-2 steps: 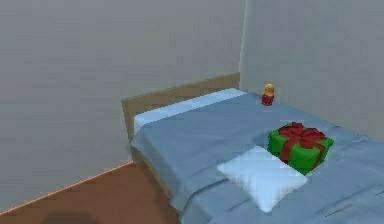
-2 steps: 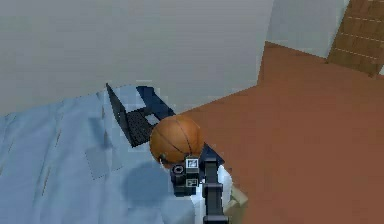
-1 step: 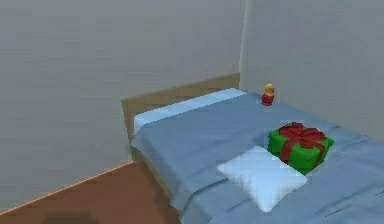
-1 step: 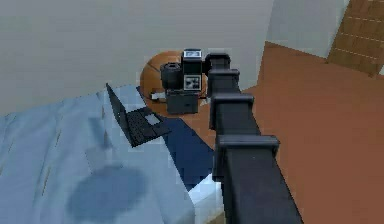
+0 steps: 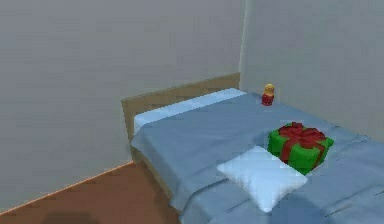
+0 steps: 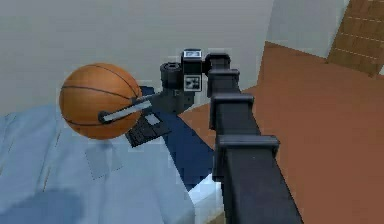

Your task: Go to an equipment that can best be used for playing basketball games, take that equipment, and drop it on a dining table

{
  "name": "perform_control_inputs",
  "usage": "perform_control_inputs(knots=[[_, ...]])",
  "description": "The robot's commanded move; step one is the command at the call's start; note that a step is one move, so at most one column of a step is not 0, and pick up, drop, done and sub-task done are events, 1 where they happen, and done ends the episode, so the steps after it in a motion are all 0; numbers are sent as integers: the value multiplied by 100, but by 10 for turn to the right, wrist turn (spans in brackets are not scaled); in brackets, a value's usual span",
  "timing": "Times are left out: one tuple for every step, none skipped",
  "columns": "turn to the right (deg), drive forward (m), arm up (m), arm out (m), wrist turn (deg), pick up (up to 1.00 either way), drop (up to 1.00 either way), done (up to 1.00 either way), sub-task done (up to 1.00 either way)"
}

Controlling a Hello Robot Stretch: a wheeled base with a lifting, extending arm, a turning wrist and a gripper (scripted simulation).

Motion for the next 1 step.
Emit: perform_control_inputs(knots=[[0, 0, 0, 0, -450, 0, 0, 0, 0]])
